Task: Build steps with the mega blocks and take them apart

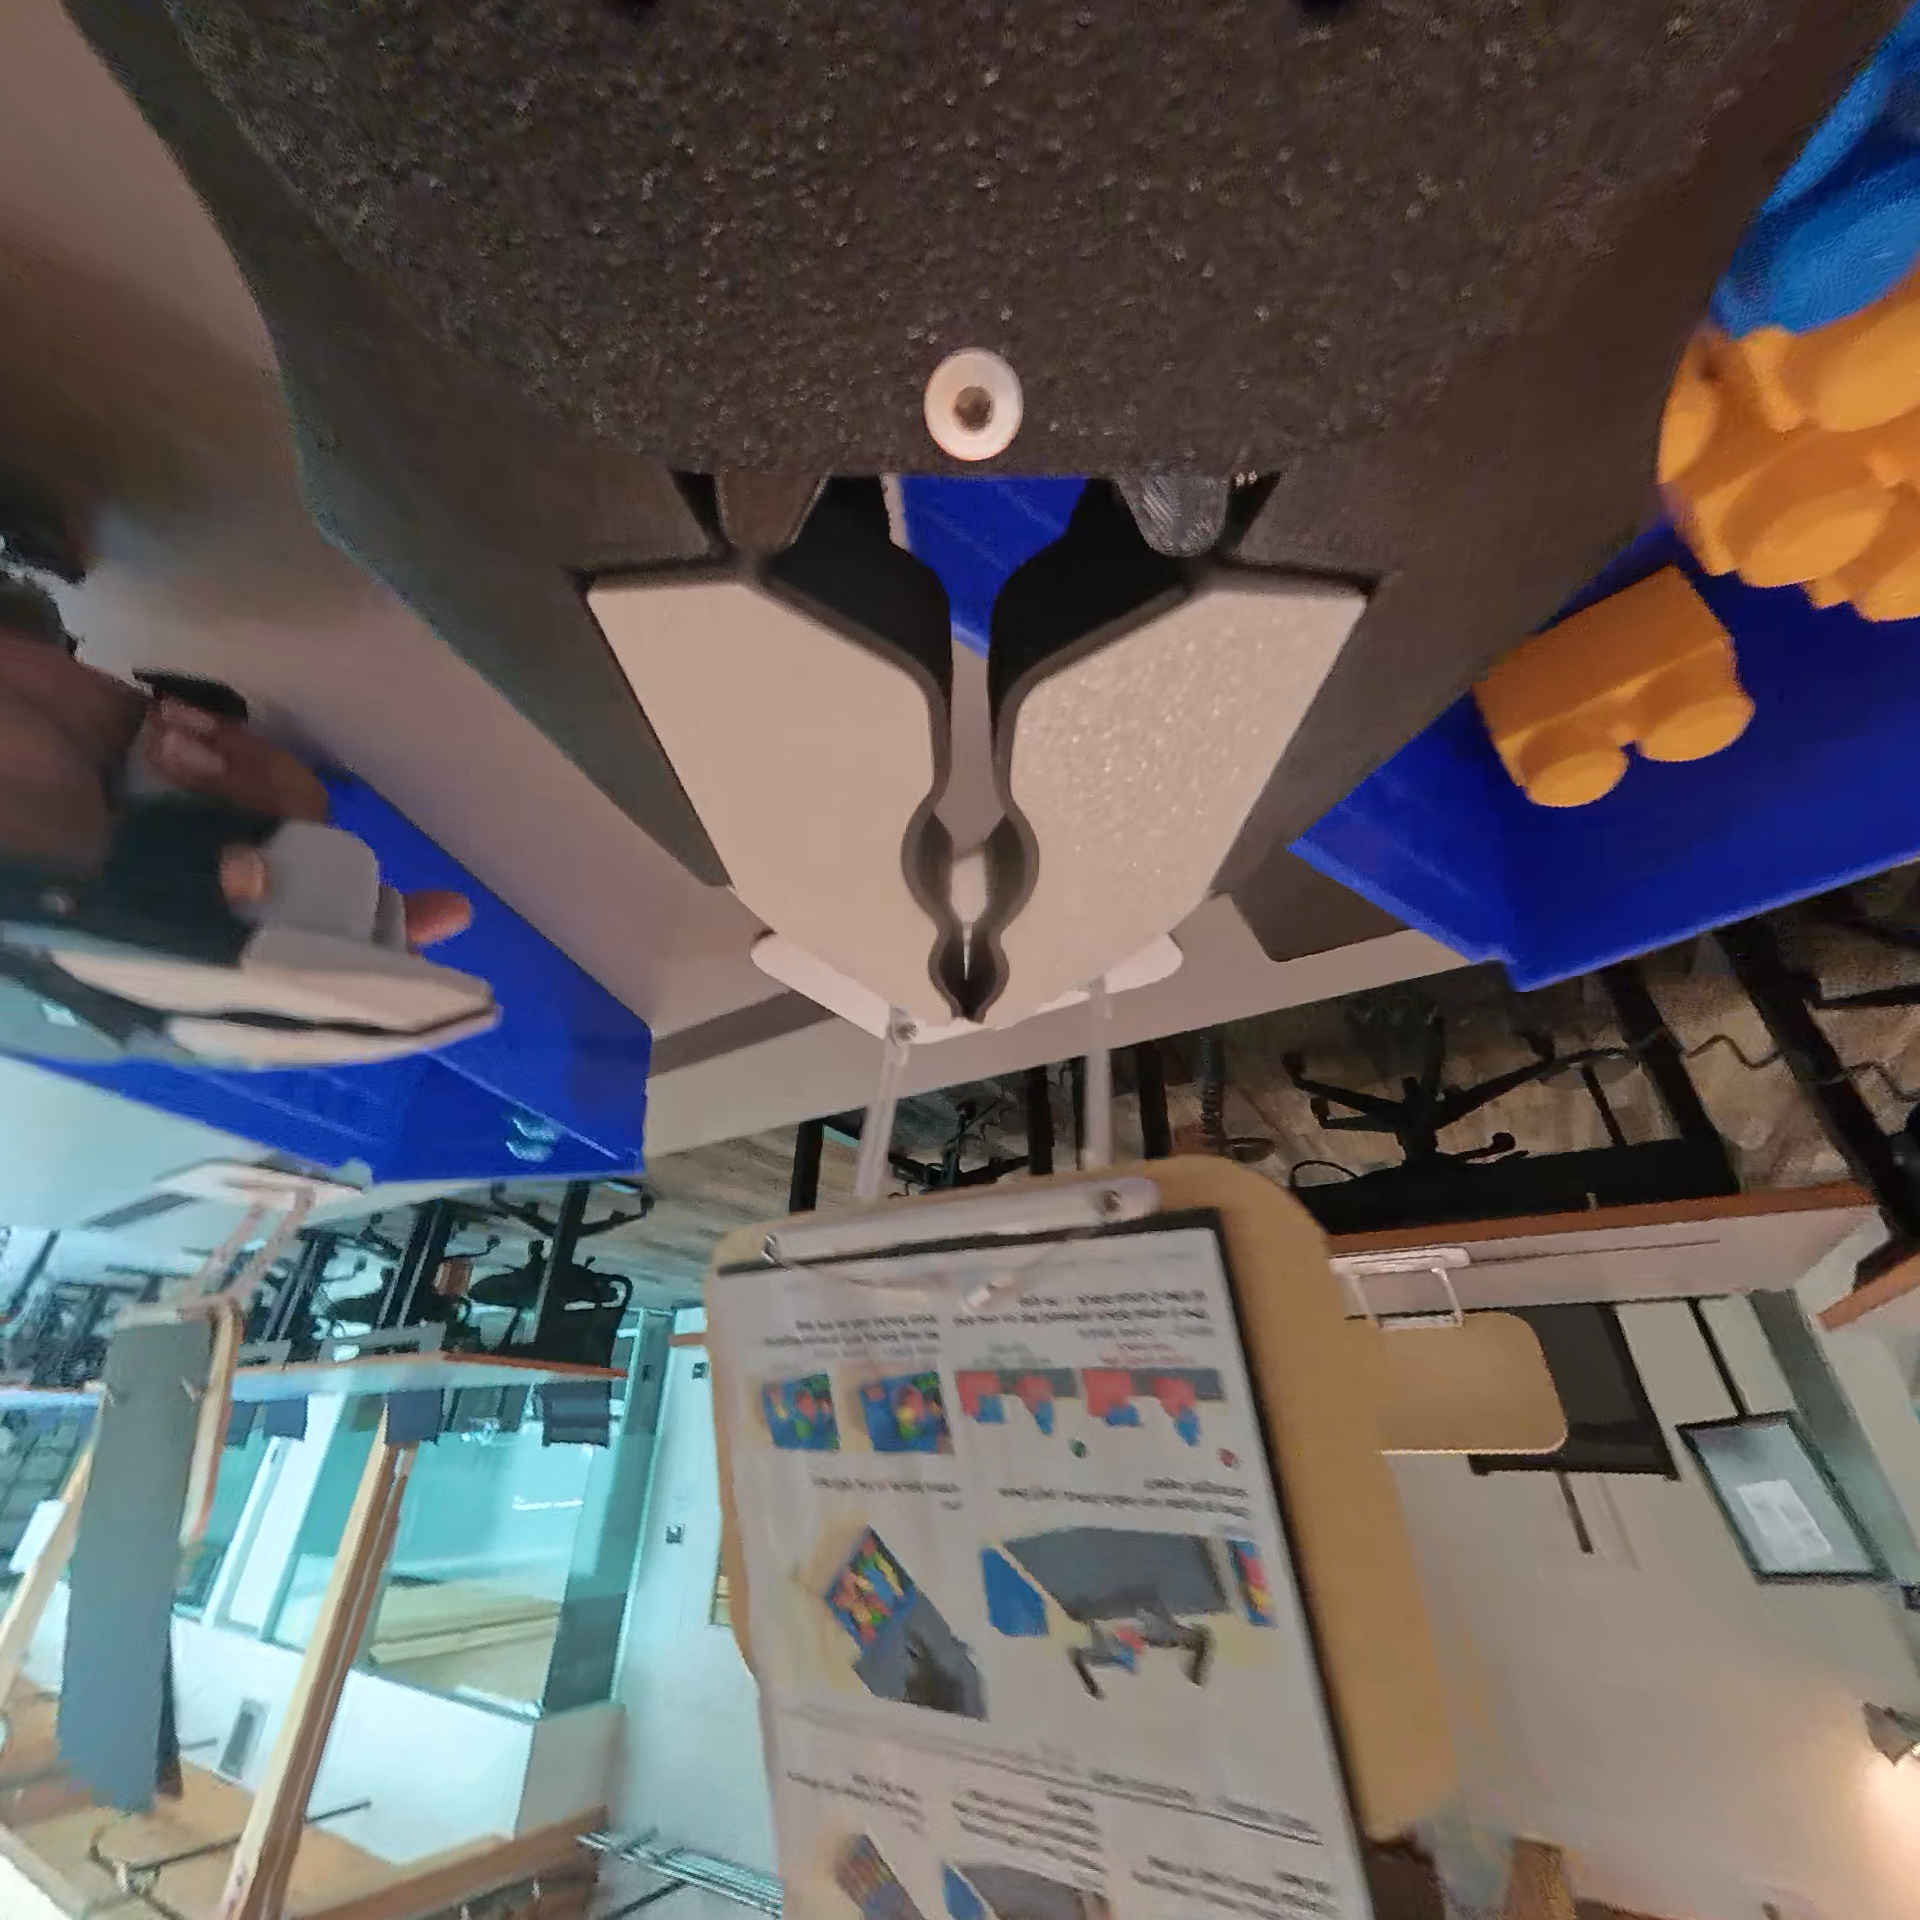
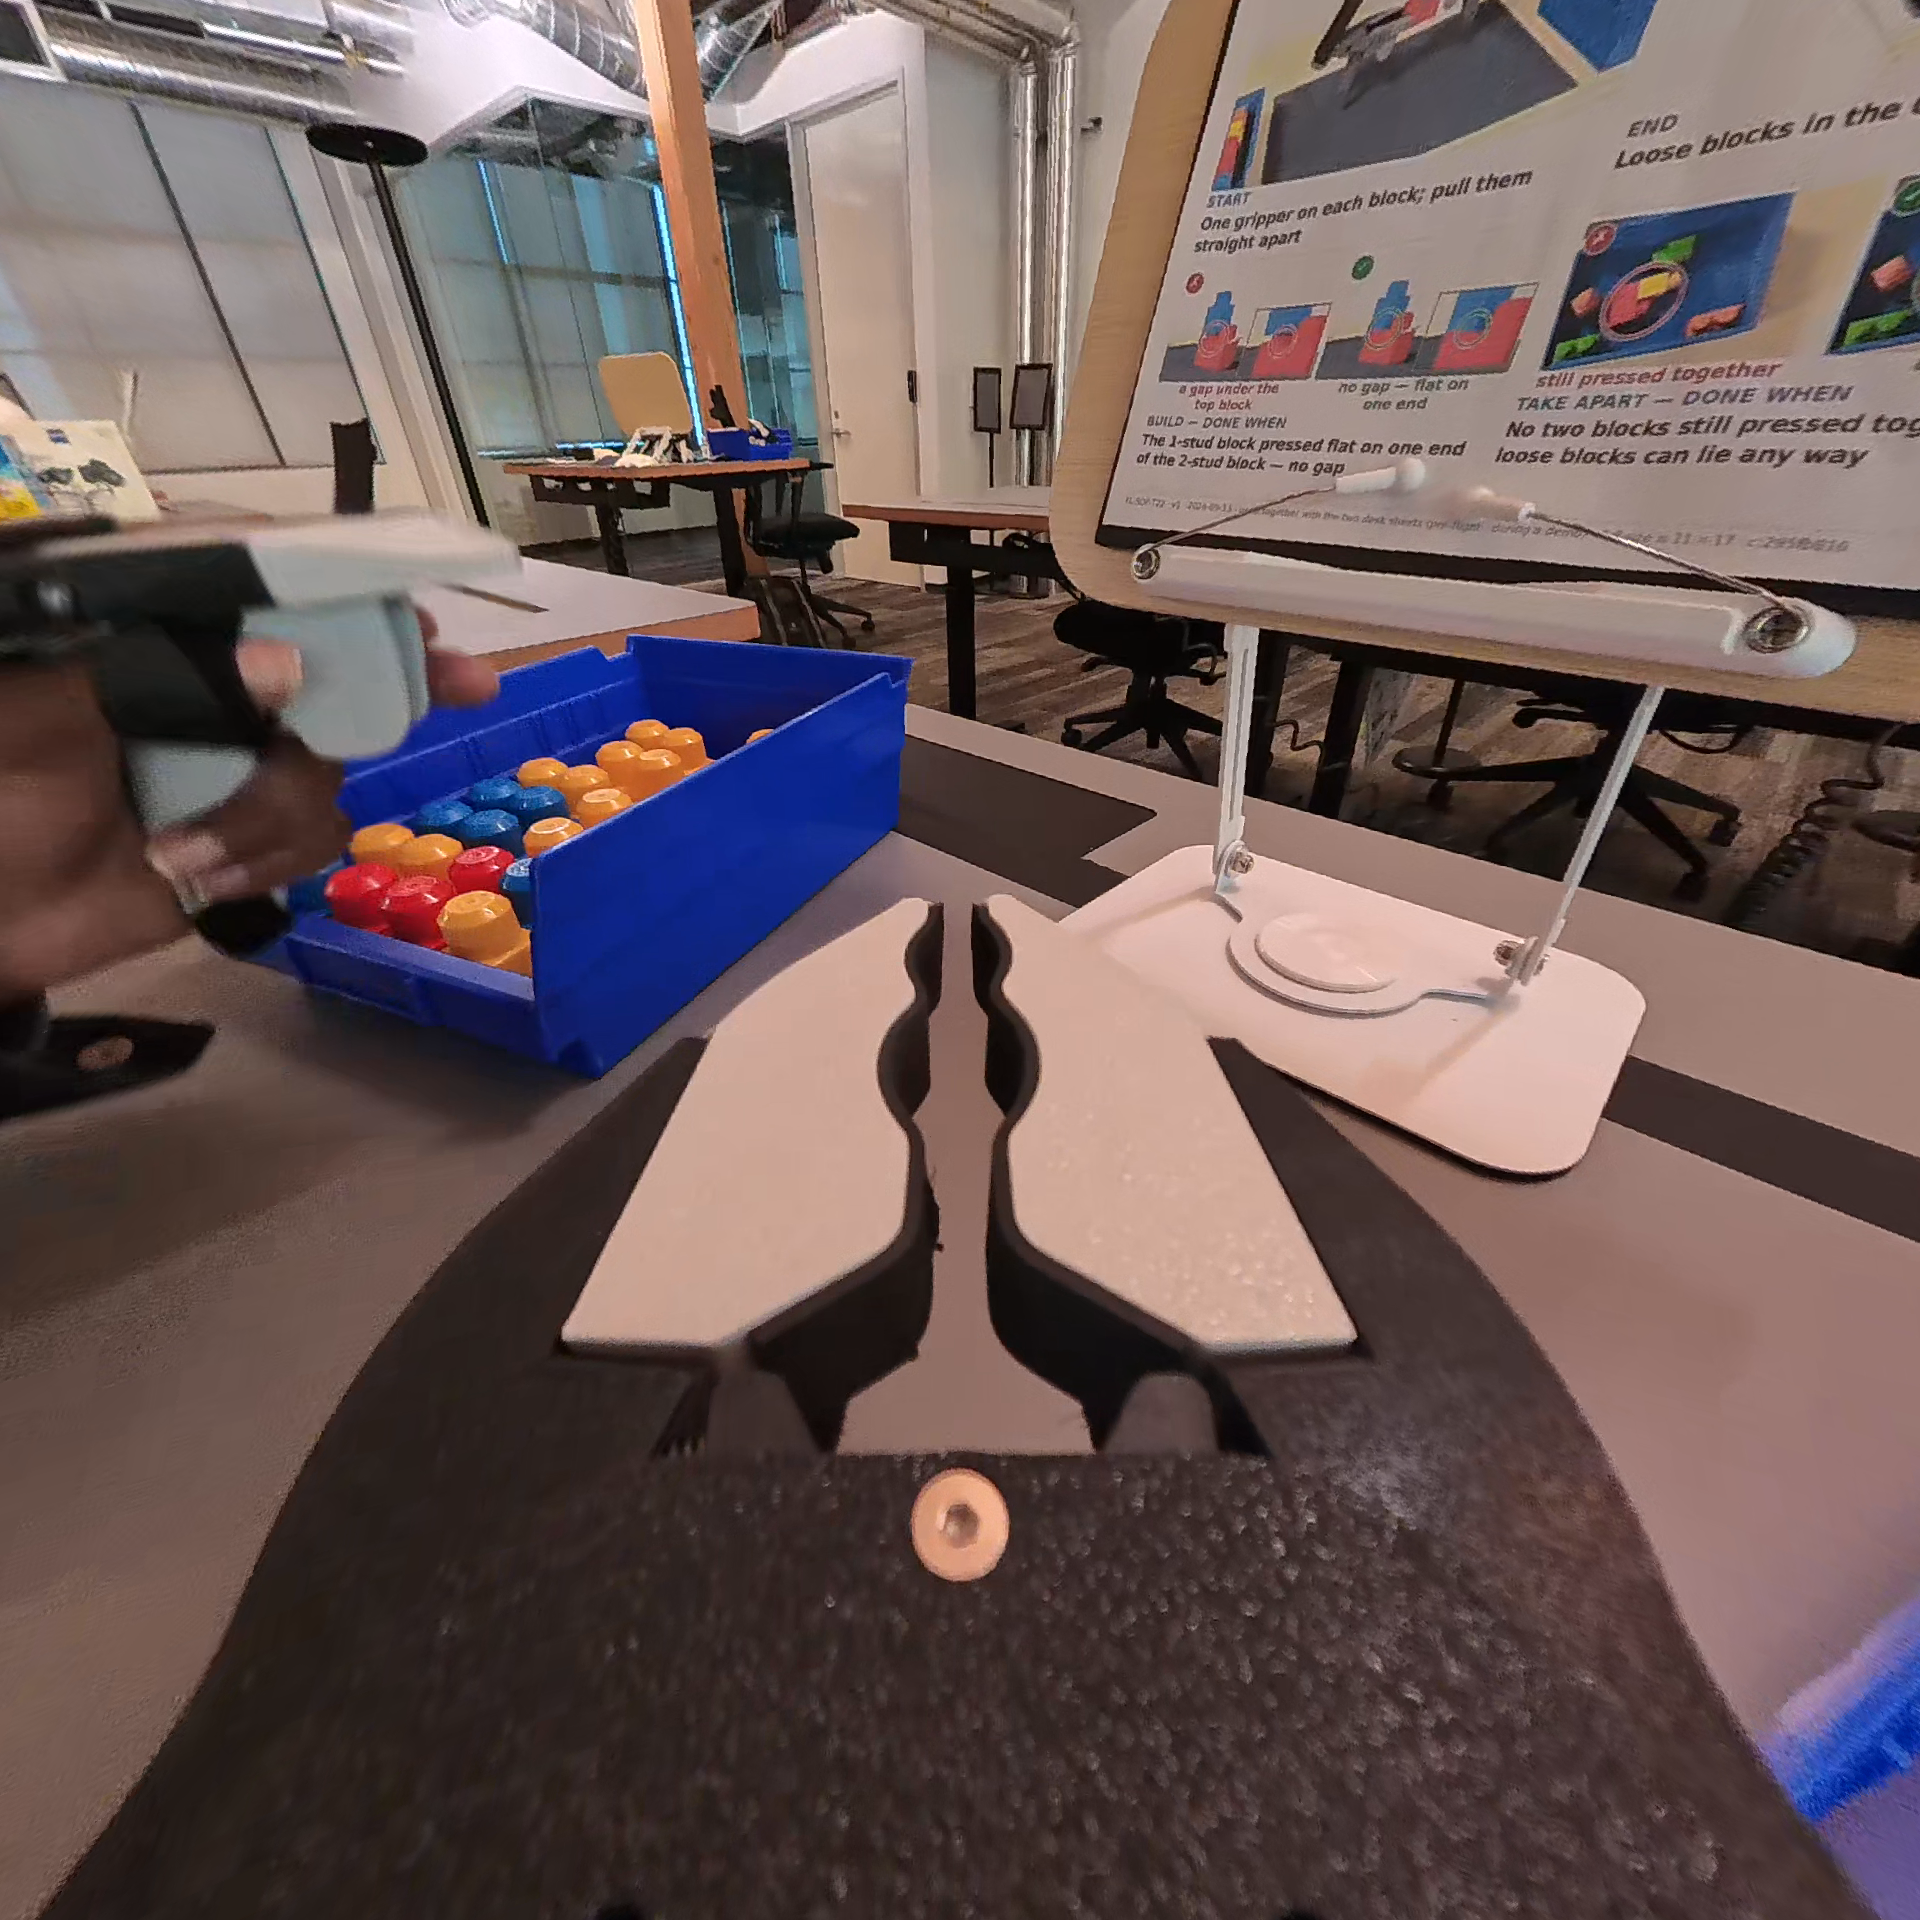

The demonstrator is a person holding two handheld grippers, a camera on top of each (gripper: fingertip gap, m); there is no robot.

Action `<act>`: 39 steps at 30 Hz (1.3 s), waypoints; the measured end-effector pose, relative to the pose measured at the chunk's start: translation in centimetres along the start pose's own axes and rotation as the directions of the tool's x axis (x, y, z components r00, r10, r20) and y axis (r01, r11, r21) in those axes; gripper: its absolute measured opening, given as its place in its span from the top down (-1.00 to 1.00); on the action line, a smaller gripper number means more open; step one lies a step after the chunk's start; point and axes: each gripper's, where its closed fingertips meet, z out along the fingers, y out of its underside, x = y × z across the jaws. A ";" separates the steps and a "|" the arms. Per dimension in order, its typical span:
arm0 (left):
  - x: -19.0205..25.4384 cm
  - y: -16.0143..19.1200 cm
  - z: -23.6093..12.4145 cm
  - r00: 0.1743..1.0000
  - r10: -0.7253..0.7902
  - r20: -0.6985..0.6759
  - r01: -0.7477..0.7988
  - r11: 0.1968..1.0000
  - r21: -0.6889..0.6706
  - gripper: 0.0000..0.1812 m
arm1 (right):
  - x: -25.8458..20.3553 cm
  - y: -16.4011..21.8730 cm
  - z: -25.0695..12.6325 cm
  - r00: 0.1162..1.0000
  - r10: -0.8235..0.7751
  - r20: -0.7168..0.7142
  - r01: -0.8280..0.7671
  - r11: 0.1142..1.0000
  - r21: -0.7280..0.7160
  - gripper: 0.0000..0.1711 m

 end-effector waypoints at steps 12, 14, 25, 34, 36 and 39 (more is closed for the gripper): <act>-17.2 1.4 2.9 0.976 0.167 0.141 -0.062 0.830 -0.555 0.59 | 0.4 -0.9 -0.5 1.000 -0.018 -0.010 0.018 0.999 0.029 0.95; -19.1 3.6 3.2 0.972 0.213 0.098 -0.098 0.748 -0.656 0.59 | 0.4 -0.8 -0.5 1.000 -0.018 -0.005 0.018 0.999 0.028 0.95; -22.6 12.9 3.7 0.955 0.250 -0.163 -0.253 0.389 -0.886 0.40 | -0.4 -0.4 -0.2 0.998 -0.015 0.066 0.015 1.000 0.005 0.95; -22.6 14.8 4.8 0.898 0.300 -0.322 -0.403 0.267 -0.875 0.51 | -1.1 0.4 0.1 0.994 -0.012 0.110 0.014 1.000 -0.025 0.95; -22.2 15.0 4.6 0.883 0.297 -0.363 -0.437 0.234 -0.869 0.47 | -1.3 0.6 0.2 0.993 -0.008 0.120 0.012 0.999 -0.031 0.95; -22.2 16.1 3.1 0.862 0.282 -0.422 -0.466 0.114 -0.877 0.41 | -1.6 0.7 0.3 0.991 -0.010 0.131 0.014 0.999 -0.036 0.95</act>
